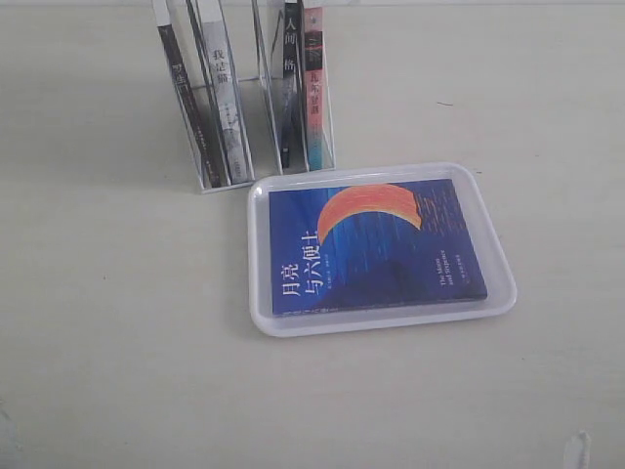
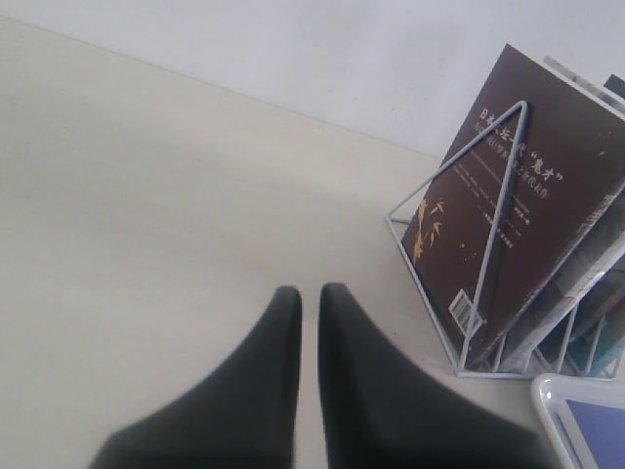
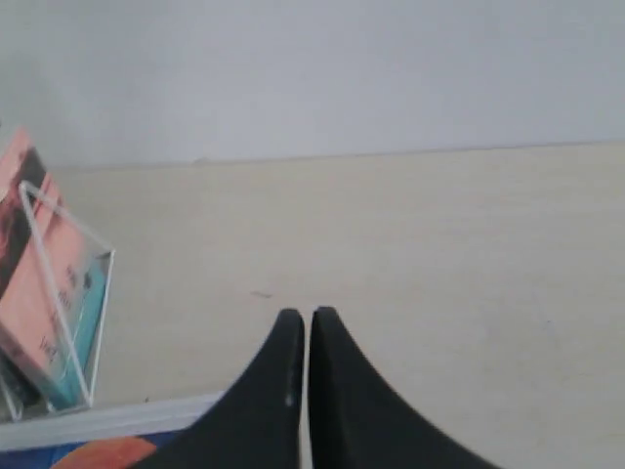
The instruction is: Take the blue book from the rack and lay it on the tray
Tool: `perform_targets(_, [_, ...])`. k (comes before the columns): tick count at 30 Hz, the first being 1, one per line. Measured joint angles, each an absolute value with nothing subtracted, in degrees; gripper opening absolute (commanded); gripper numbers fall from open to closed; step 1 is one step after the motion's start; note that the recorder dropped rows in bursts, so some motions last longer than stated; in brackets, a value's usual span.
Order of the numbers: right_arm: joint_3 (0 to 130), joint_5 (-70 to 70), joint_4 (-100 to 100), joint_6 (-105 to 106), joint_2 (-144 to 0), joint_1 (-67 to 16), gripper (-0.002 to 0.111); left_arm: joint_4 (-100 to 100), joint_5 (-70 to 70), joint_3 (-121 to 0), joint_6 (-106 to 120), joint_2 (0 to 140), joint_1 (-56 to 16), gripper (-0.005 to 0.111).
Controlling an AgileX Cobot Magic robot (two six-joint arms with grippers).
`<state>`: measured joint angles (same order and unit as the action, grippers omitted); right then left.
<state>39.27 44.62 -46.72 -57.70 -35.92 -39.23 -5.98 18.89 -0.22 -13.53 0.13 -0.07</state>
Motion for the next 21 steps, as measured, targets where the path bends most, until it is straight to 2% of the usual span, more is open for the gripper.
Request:
perform_targets(6, [27.79, 36.47, -45.0, -58.01, -16.31, -25.1, 0.002, -5.98, 18.89, -0.22, -13.53, 0.13, -0.07, 0.006])
perform_targets(11, [19.95, 22.54, -41.94, -58.12, -6.15, -15.08, 0.002, -5.98, 18.89, -0.22, -13.53, 0.13, -0.07, 0.006])
perform_targets(15, [17.6, 13.82, -41.52, -58.12, -2.85, -11.99, 0.002, -5.98, 18.89, -0.22, -13.53, 0.13, -0.07, 0.006])
perform_targets(21, [17.33, 8.78, -41.52, -58.12, -2.49, -11.8, 0.002, -5.98, 18.89, -0.22, -13.53, 0.13, -0.07, 0.006])
